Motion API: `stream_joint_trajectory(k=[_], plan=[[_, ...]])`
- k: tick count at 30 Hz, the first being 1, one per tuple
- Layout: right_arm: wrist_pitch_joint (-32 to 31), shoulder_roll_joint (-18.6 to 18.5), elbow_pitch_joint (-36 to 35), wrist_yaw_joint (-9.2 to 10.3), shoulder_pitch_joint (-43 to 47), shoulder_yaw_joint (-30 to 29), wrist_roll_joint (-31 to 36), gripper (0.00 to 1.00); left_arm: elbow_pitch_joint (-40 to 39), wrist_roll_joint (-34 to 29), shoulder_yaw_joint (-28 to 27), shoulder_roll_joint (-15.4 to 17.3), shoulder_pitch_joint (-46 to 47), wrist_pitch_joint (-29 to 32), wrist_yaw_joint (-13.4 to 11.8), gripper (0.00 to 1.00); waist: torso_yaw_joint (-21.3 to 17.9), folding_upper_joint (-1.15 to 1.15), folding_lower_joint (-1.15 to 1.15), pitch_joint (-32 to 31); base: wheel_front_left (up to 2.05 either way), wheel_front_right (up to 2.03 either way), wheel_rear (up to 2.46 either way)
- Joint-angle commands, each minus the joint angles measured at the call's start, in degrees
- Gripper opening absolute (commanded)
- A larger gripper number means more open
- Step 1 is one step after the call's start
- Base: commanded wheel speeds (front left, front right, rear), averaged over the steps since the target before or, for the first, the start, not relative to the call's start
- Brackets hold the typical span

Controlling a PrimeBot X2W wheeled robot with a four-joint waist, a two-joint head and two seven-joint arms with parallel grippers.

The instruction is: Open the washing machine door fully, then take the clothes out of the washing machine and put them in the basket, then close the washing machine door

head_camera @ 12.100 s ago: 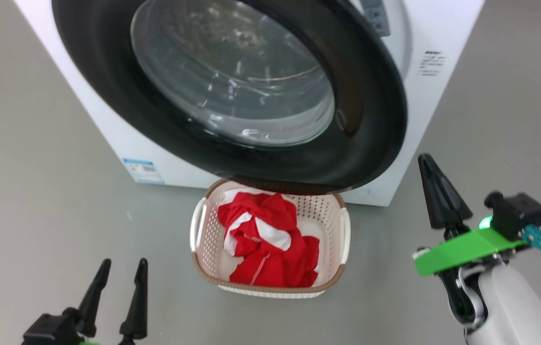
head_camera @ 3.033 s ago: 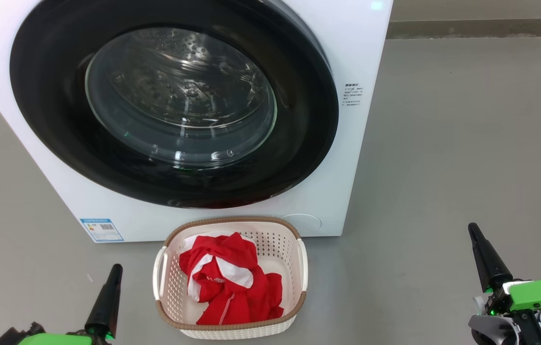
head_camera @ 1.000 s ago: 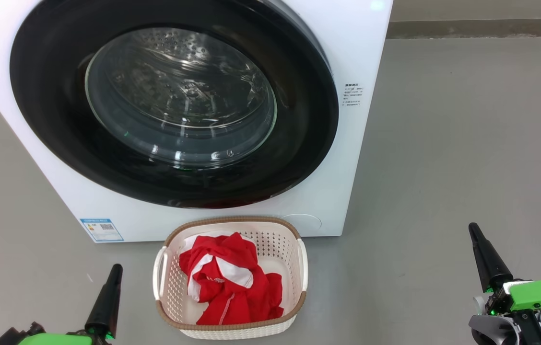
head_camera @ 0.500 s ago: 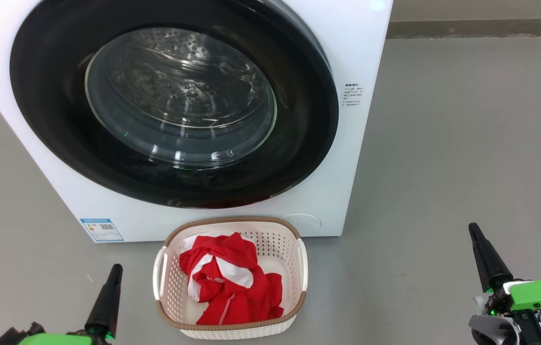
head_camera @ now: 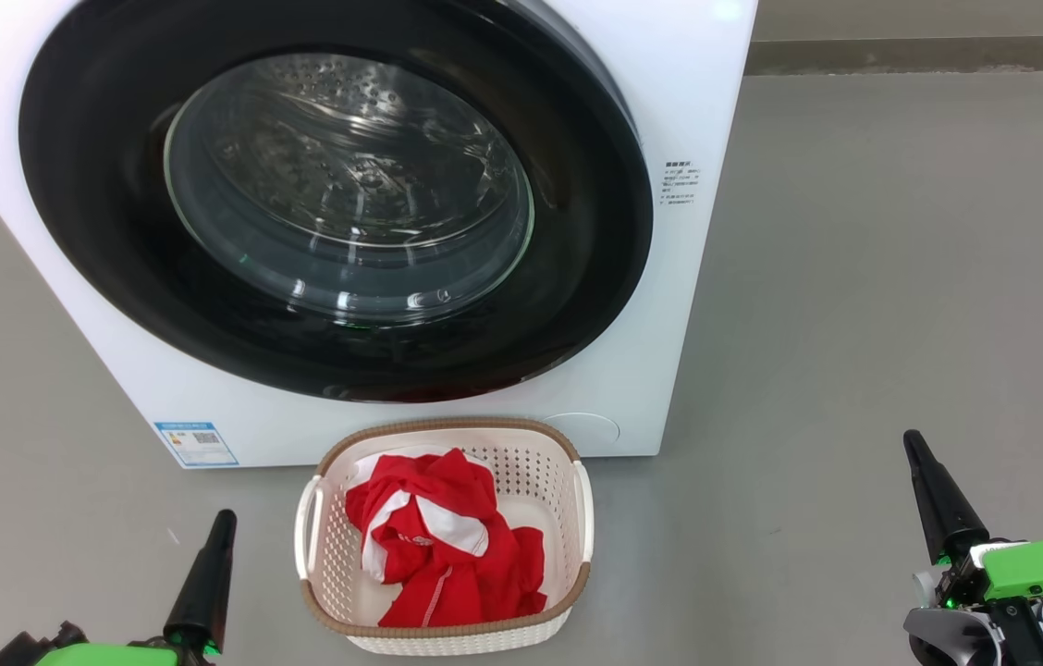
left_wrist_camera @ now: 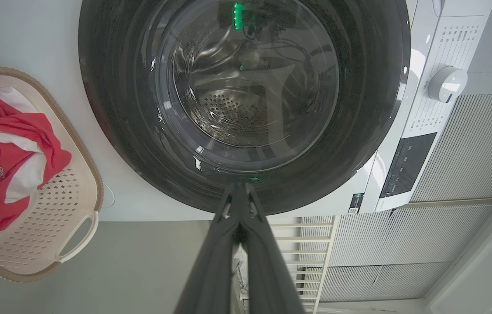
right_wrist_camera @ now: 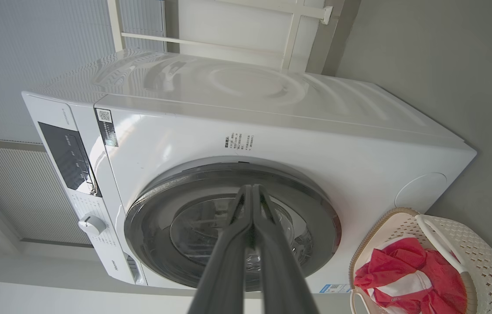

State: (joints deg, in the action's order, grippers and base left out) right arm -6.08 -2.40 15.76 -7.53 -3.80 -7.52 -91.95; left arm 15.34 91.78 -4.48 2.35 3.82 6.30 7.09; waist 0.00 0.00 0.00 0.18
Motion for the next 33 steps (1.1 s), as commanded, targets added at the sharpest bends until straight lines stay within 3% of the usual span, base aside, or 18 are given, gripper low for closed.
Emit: stream_joint_trajectory(k=[1, 33], plan=[[-0.5, -0.5, -1.7, 0.04, -2.4, 0.9, -0.2, 0.0, -1.3, 0.4, -2.0, 0.5, 2.4, 0.2, 0.4, 0.0, 0.0, 0.0, 0.0, 0.0, 0.0, 0.0, 0.0], [-0.5, -0.5, -1.7, 0.04, -2.4, 0.9, -0.2, 0.0, -1.3, 0.4, -2.0, 0.5, 2.4, 0.2, 0.4, 0.0, 0.0, 0.0, 0.0, 0.0, 0.0, 0.0, 0.0]])
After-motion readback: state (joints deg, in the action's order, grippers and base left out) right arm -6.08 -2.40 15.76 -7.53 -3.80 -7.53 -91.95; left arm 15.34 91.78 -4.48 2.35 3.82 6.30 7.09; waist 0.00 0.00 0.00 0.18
